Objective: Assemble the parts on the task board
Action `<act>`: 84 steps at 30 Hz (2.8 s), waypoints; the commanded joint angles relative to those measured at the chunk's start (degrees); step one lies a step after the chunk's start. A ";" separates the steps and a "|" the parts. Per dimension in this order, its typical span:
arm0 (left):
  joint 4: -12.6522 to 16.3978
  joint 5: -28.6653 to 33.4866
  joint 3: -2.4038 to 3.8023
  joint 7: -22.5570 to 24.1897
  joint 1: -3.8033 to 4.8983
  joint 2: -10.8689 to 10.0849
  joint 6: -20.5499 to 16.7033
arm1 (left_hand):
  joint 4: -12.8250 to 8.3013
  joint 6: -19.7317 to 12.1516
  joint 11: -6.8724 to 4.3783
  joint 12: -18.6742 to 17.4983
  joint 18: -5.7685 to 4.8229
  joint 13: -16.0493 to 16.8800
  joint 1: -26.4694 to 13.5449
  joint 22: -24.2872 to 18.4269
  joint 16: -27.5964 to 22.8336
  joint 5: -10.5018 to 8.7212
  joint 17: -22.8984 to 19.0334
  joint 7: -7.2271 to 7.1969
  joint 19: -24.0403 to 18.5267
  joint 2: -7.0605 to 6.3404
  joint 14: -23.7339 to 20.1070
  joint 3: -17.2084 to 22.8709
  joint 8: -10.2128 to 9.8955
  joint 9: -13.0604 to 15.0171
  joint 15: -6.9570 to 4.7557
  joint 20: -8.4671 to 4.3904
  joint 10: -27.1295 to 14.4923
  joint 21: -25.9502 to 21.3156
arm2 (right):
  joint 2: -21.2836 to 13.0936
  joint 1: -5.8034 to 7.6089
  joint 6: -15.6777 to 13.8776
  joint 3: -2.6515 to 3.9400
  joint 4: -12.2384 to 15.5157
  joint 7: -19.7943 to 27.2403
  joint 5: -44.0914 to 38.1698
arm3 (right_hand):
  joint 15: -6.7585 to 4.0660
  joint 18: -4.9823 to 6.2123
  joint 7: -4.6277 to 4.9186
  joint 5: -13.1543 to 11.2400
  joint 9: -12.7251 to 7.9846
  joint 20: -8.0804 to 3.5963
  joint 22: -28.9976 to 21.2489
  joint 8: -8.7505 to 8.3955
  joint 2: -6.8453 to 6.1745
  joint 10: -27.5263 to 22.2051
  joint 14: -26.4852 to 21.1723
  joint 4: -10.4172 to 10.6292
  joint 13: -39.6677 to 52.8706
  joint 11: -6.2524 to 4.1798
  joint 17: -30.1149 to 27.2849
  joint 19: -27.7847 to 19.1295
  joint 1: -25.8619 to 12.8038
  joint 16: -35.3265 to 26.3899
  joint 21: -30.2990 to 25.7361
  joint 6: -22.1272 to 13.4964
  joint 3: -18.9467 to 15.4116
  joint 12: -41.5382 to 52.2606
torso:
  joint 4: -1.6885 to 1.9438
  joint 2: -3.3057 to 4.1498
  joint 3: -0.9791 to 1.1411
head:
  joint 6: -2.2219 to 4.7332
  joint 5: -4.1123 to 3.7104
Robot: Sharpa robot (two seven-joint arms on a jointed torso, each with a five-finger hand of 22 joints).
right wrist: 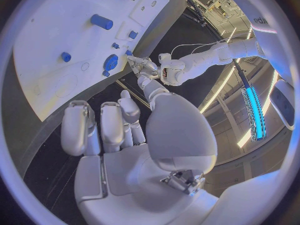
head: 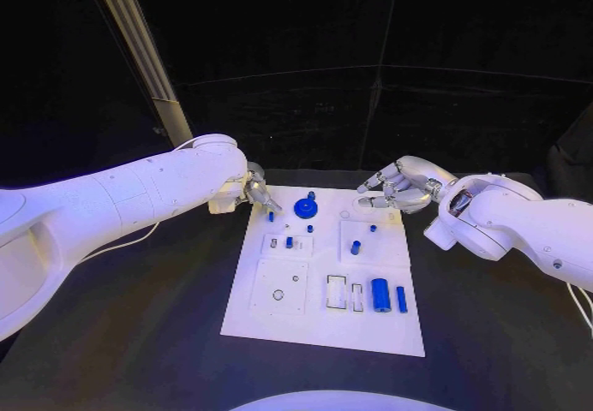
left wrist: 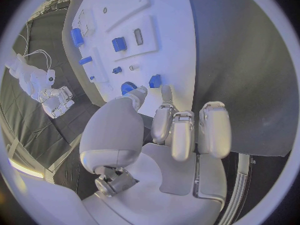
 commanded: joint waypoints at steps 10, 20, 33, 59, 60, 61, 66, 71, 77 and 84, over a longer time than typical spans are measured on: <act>-0.04 -0.41 0.00 0.05 0.05 0.24 2.16 | -1.98 0.75 0.06 -0.35 -0.25 11.00 1.65 2.56 0.04 -0.35 12.04 -0.15 0.13 2.33 5.07 0.83 0.23 -0.44 0.06 -0.05 2.66 -0.16 | 0.05 0.10 0.42 0.03 0.05 0.49 0.12 | -0.05 0.90 0.03 0.05 0.02 0.10 -0.07 0.03 -0.06 -0.35 0.76 0.13 -0.07 -0.17 0.00 -0.44 -0.48 -0.17 -0.37 -0.04 0.34 -0.33 | 0.00 -0.02 -0.02 | -0.25 0.04; 0.18 -0.41 -0.01 0.26 0.03 0.23 2.11 | -1.98 0.75 0.06 -0.35 -0.25 11.00 1.65 2.56 0.04 -0.35 12.04 -0.15 0.13 2.33 5.07 0.83 0.23 -0.44 0.06 -0.05 2.66 -0.16 | 0.10 0.10 0.46 0.03 0.02 0.49 0.12 | -0.05 0.88 0.04 0.13 0.02 0.11 0.01 0.06 0.02 -0.35 0.77 0.09 -0.06 -0.16 0.06 -0.38 -0.46 -0.18 -0.33 -0.06 0.48 -0.29 | 0.02 -0.03 -0.02 | -0.23 -0.08; 0.39 -0.40 -0.02 0.48 0.03 0.14 2.33 | -3.26 0.82 0.02 -0.85 -0.21 10.88 2.17 2.43 -0.04 -0.35 11.92 -0.20 0.02 3.12 5.04 1.06 0.20 -0.64 -0.01 -0.11 2.57 -0.31 | 0.12 0.10 0.44 0.03 -0.03 0.46 0.12 | -0.04 0.89 0.04 0.16 0.02 0.12 -0.02 0.07 0.04 -0.38 0.77 0.08 -0.12 -0.16 0.04 -0.39 -0.47 -0.21 -0.37 -0.06 0.53 -0.35 | 0.04 0.00 -0.02 | -0.38 0.01; 1.16 2.33 -0.04 1.92 -0.03 -0.42 0.76 | -17.69 -0.08 -0.25 -1.25 -0.25 10.79 10.69 2.78 0.04 0.34 12.05 -0.25 0.12 9.34 5.08 10.49 0.44 -1.11 -0.17 -0.40 2.56 -0.40 | 0.08 0.10 0.53 0.03 0.10 0.53 0.12 | -0.04 0.89 0.04 0.16 0.02 0.12 -0.02 0.07 0.04 -0.38 0.77 0.08 -0.12 -0.16 0.04 -0.39 -0.47 -0.21 -0.37 -0.06 0.53 -0.35 | 0.07 0.00 -0.01 | -0.54 -0.09; 1.47 2.35 -0.04 2.09 -0.03 -0.62 0.28 | -18.50 -0.03 -0.12 -1.21 -0.27 10.79 10.83 2.85 0.10 0.89 12.13 -0.13 0.15 9.50 5.11 11.20 0.57 -0.85 -0.07 -0.32 2.59 -0.37 | 0.07 0.10 0.52 0.03 0.10 0.54 0.12 | -0.04 0.89 0.04 0.16 0.02 0.12 -0.02 0.07 0.04 -0.38 0.77 0.08 -0.12 -0.16 0.04 -0.39 -0.47 -0.21 -0.37 -0.06 0.53 -0.35 | 0.06 -0.01 0.00 | -0.56 -0.08; 1.80 2.36 -0.04 2.23 -0.03 -0.84 -0.15 | -18.89 0.00 -0.07 -1.18 -0.28 10.80 10.78 2.89 0.12 1.11 12.16 -0.07 0.18 9.59 5.11 11.57 0.65 -0.69 -0.01 -0.26 2.62 -0.35 | 0.06 0.10 0.52 0.03 0.10 0.55 0.12 | -0.04 0.89 0.04 0.16 0.02 0.12 -0.02 0.07 0.04 -0.38 0.77 0.08 -0.12 -0.16 0.04 -0.39 -0.47 -0.21 -0.37 -0.06 0.53 -0.35 | 0.09 -0.02 -0.01 | -0.56 -0.12; 5.05 2.38 -0.03 3.41 -0.04 -2.91 -3.27 | -20.76 0.29 0.08 -0.91 -0.33 10.88 10.20 3.18 0.23 1.72 12.31 0.05 0.34 9.83 5.15 13.18 1.06 0.31 0.19 -0.01 2.80 -0.21 | 0.01 0.11 0.49 0.03 0.01 0.61 0.12 | -0.04 0.89 0.04 0.22 0.03 0.12 -0.04 0.10 0.10 -0.36 0.79 0.08 -0.08 -0.16 0.09 -0.40 -0.52 -0.20 -0.40 -0.04 0.61 -0.28 | 0.09 -0.04 -0.04 | -0.57 -0.09; 10.51 1.54 -0.04 4.92 -0.06 -6.06 -7.08 | -21.69 0.50 0.08 -0.86 -0.40 10.90 9.98 3.52 0.33 2.00 12.44 0.06 0.57 9.72 5.19 13.83 1.25 0.80 0.21 0.06 2.89 0.01 | -0.09 0.11 0.46 0.03 -0.06 0.64 0.12 | -0.04 0.89 0.04 0.22 0.03 0.12 -0.04 0.10 0.10 -0.36 0.79 0.08 -0.08 -0.16 0.09 -0.40 -0.52 -0.20 -0.40 -0.04 0.61 -0.28 | 0.18 -0.10 -0.04 | -0.58 -0.02; 16.91 0.28 -0.06 5.61 -0.36 -9.75 -11.07 | -22.12 0.69 0.07 -0.81 -0.47 10.92 9.84 3.81 0.38 2.12 12.51 0.04 0.78 9.63 5.21 14.10 1.36 1.03 0.17 0.05 2.96 0.21 | -0.14 0.11 0.48 0.03 -0.19 0.68 0.12 | -0.04 0.89 0.04 0.22 0.03 0.12 -0.04 0.10 0.10 -0.36 0.79 0.08 -0.08 -0.16 0.09 -0.40 -0.52 -0.20 -0.40 -0.04 0.61 -0.28 | 0.16 -0.11 -0.07 | -0.49 0.19; 23.66 -0.66 -0.10 4.87 -1.27 -13.76 -14.50 | -22.43 0.87 0.05 -0.74 -0.51 10.93 9.70 4.02 0.43 2.25 12.58 0.02 0.93 9.60 5.23 14.32 1.47 1.24 0.09 0.02 3.02 0.35 | -0.17 0.10 0.57 0.03 -0.36 0.74 0.12 | -0.04 0.89 0.04 0.22 0.03 0.12 -0.04 0.10 0.10 -0.36 0.79 0.08 -0.08 -0.16 0.09 -0.40 -0.52 -0.20 -0.40 -0.04 0.61 -0.28 | 0.31 -0.13 -0.07 | -0.67 0.25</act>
